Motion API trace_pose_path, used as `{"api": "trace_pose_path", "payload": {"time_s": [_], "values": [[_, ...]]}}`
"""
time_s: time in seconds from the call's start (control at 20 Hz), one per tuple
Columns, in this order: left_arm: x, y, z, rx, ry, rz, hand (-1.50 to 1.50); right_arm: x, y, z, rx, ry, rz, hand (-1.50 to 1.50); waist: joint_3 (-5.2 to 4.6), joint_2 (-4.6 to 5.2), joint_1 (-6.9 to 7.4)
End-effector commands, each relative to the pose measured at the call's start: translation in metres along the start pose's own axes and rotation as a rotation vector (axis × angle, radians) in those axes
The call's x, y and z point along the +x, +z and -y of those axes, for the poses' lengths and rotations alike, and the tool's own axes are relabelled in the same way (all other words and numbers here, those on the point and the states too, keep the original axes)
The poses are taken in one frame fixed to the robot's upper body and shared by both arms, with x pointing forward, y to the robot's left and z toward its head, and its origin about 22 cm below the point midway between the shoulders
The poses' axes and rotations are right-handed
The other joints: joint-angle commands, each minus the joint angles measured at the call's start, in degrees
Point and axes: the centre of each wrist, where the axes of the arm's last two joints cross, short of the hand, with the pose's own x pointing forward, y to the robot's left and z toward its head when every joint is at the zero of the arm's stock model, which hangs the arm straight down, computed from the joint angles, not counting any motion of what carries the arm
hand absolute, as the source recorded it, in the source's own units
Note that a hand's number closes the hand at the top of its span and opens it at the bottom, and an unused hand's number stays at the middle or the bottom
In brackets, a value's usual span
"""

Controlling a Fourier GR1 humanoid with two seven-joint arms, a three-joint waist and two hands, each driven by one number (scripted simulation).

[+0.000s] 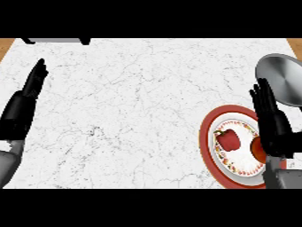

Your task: Pick the tomato from the plate and place it in the pan

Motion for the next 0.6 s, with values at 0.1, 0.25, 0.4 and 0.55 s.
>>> {"api": "trace_pose_path", "payload": {"time_s": [0.1,0.25,0.4,0.55], "values": [[-0.034,0.042,0.038,0.082,0.240,-0.313,0.00,0.010,0.003,0.038,0.207,-0.034,0.065,1.50,0.94,-0.51,-0.29],[-0.064,0.080,0.056,0.169,0.439,-0.582,0.00,0.013,0.010,0.046,0.407,-0.070,0.123,1.50,0.88,-0.33,0.23],[-0.064,0.100,0.085,0.167,0.525,-0.651,0.00,0.009,0.046,0.097,0.236,0.245,0.273,1.50,0.99,-1.04,-3.79],[-0.068,0.104,0.080,0.199,0.513,-0.643,0.00,-0.012,0.098,0.103,0.287,0.266,0.409,-1.50,1.07,-1.16,-4.39]]}}
